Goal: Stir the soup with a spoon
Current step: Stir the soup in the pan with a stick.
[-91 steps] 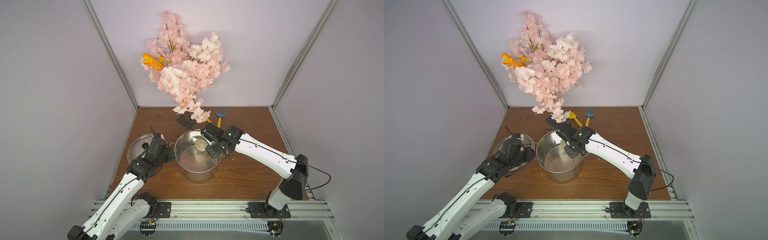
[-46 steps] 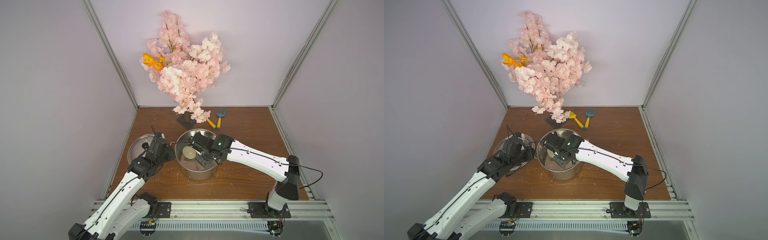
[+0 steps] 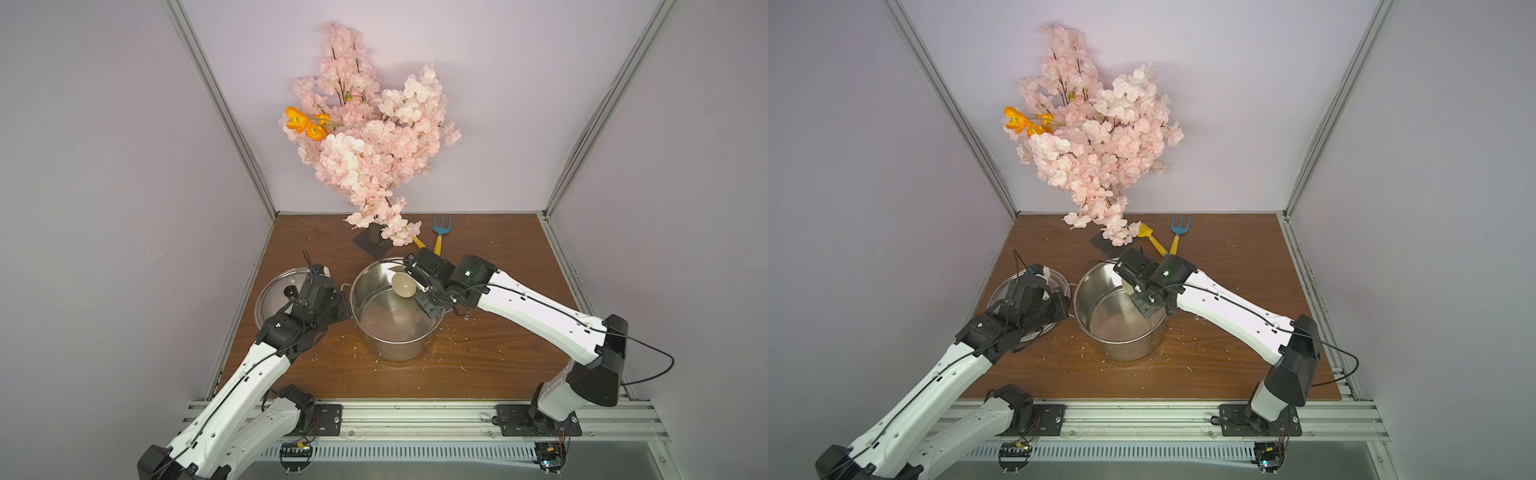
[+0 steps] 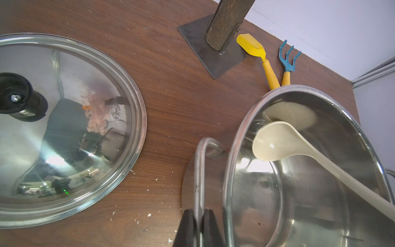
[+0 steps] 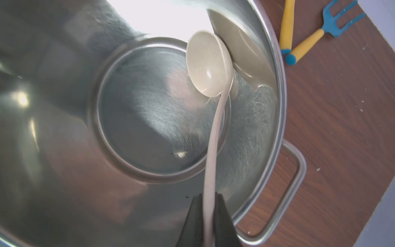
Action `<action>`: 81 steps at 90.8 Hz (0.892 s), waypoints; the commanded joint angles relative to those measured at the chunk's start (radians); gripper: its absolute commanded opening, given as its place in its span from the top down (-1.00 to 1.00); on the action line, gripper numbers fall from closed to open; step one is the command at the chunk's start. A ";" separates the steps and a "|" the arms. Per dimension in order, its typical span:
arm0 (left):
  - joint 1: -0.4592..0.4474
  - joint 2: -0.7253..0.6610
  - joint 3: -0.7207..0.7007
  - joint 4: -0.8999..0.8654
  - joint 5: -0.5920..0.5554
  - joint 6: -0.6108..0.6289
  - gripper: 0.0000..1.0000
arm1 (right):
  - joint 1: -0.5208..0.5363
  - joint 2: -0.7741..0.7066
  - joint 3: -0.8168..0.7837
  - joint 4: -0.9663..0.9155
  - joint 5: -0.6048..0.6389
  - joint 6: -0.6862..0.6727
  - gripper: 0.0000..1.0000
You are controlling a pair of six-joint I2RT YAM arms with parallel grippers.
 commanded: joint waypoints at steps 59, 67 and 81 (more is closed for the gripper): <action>0.002 0.035 0.025 -0.041 0.008 0.055 0.99 | 0.093 -0.155 -0.153 -0.011 -0.022 0.040 1.00; 0.002 0.037 0.026 -0.041 0.005 0.059 0.98 | 0.056 -0.189 -0.187 0.003 -0.016 0.035 1.00; 0.002 0.036 0.028 -0.041 0.003 0.058 0.98 | 0.008 -0.172 -0.182 0.022 -0.008 0.016 1.00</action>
